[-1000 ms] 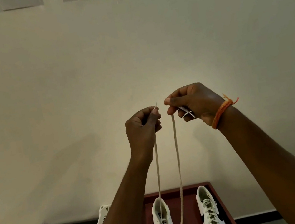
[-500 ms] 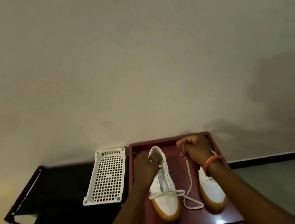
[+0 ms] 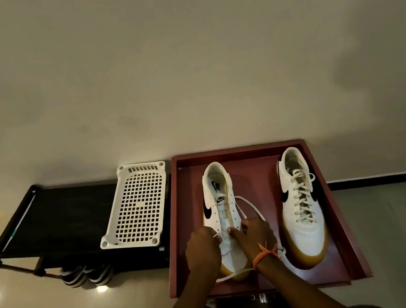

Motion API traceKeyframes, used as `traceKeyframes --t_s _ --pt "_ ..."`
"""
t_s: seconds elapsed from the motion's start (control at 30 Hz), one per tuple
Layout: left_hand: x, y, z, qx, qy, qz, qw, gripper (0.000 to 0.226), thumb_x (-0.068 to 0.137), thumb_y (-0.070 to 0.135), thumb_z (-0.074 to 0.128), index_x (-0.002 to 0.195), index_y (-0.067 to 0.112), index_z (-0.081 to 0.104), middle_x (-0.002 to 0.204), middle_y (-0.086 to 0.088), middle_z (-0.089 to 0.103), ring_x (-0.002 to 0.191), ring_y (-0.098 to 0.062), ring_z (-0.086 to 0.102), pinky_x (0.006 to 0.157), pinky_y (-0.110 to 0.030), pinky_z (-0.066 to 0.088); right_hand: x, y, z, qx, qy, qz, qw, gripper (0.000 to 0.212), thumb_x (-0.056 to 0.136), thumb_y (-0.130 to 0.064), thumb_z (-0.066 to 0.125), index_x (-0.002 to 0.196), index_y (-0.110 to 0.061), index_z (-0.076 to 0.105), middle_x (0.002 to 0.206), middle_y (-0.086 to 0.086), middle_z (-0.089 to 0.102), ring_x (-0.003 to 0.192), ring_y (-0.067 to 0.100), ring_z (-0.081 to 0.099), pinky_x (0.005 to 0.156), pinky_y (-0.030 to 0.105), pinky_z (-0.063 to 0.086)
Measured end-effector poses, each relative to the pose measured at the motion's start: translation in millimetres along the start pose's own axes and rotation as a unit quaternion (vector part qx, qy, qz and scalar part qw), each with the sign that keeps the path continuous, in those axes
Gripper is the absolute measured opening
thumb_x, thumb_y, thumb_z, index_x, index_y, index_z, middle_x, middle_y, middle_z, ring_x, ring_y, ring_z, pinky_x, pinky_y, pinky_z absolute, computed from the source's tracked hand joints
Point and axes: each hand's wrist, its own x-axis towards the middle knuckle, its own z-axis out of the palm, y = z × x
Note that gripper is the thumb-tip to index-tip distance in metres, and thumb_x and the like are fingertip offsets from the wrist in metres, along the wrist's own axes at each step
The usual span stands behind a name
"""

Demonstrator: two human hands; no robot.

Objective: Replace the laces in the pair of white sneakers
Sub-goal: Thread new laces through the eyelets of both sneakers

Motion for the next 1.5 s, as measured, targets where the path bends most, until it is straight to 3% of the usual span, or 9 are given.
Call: traceKeyframes --t_s 0.23,0.7,0.9,1.0,1.13,1.2,1.27,1.4,1.5 --pt "13 -15 -9 -0.046 -0.043 0.025 0.998 0.011 0.086 0.015 0.069 0.078 0.009 0.070 0.077 -0.007 0.070 0.075 -0.023 0.069 0.062 -0.033 0.054 0 -3 -5 -0.004 -0.007 0.002 1.000 0.053 0.080 -0.042 0.074 0.045 -0.017 0.042 0.047 -0.003 0.041 0.048 0.010 0.044 0.047 0.024 0.026" --pt "28 -43 -48 0.090 -0.006 -0.003 0.996 0.018 0.089 0.017 0.060 0.103 0.006 0.062 0.104 -0.013 0.067 0.097 -0.030 0.067 0.083 -0.040 0.055 -2 -10 -13 -0.030 -0.014 0.015 0.999 0.046 0.081 -0.037 0.073 0.049 -0.021 0.044 0.051 -0.008 0.045 0.052 0.007 0.045 0.046 0.020 0.024" --pt "29 -42 -46 -0.011 -0.012 -0.011 1.000 0.009 0.082 0.015 0.070 0.080 0.006 0.072 0.079 -0.009 0.071 0.077 -0.023 0.068 0.063 -0.026 0.048 -1 4 -13 0.050 -0.031 -0.012 0.998 0.045 0.079 -0.038 0.076 0.050 -0.019 0.049 0.051 -0.005 0.049 0.053 0.012 0.048 0.051 0.025 0.033" --pt "23 -34 -39 -0.068 -0.005 -0.013 0.998 0.015 0.085 0.011 0.067 0.071 0.015 0.064 0.070 0.000 0.064 0.074 -0.019 0.064 0.057 -0.016 0.039 -2 17 -23 0.118 -0.032 -0.013 0.992 0.011 0.086 -0.024 0.072 0.091 -0.015 0.071 0.085 -0.003 0.068 0.079 0.012 0.060 0.068 0.022 0.043" --pt "23 -18 -33 -0.153 0.026 -0.003 0.988 0.029 0.085 0.002 0.059 0.069 0.022 0.047 0.074 0.001 0.051 0.065 -0.010 0.049 0.063 -0.029 0.042 0 40 -43 0.235 -0.018 0.030 0.971 0.036 0.087 0.000 0.064 0.122 -0.007 0.065 0.112 0.010 0.069 0.095 0.018 0.066 0.081 0.025 0.052" --pt "29 -15 -27 -0.147 0.039 0.014 0.988 0.028 0.086 0.001 0.055 0.070 0.023 0.048 0.076 -0.003 0.056 0.068 -0.015 0.053 0.068 -0.036 0.046 -1 45 -50 0.285 -0.038 0.026 0.957 0.040 0.085 0.008 0.064 0.123 -0.005 0.063 0.111 0.012 0.070 0.097 0.018 0.070 0.086 0.034 0.057" --pt "36 -14 -21 -0.115 0.054 0.014 0.992 0.011 0.087 0.003 0.052 0.085 0.011 0.058 0.093 -0.014 0.063 0.082 -0.023 0.057 0.073 -0.038 0.046 -3 47 -53 0.283 -0.056 -0.009 0.957 0.040 0.084 0.012 0.064 0.121 -0.004 0.063 0.105 0.011 0.071 0.087 0.005 0.071 0.078 0.023 0.057" --pt "33 -16 -6 -0.076 0.139 0.002 0.987 0.041 0.087 -0.001 0.059 0.128 0.003 0.057 0.130 -0.016 0.055 0.124 -0.033 0.047 0.104 -0.043 0.034 -4 42 -46 0.198 0.001 -0.087 0.976 0.024 0.089 -0.013 0.069 0.080 -0.036 0.068 0.073 -0.007 0.071 0.066 0.004 0.068 0.064 0.024 0.055" --pt "16 -18 2 -0.196 0.113 -0.009 0.974 0.016 0.088 0.003 0.062 0.093 0.016 0.071 0.088 0.001 0.070 0.083 -0.014 0.066 0.077 -0.034 0.051 -3 44 -29 0.074 0.085 -0.170 0.979 0.021 0.090 -0.023 0.067 0.070 -0.027 0.069 0.073 -0.008 0.056 0.068 0.013 0.057 0.062 0.024 0.045"
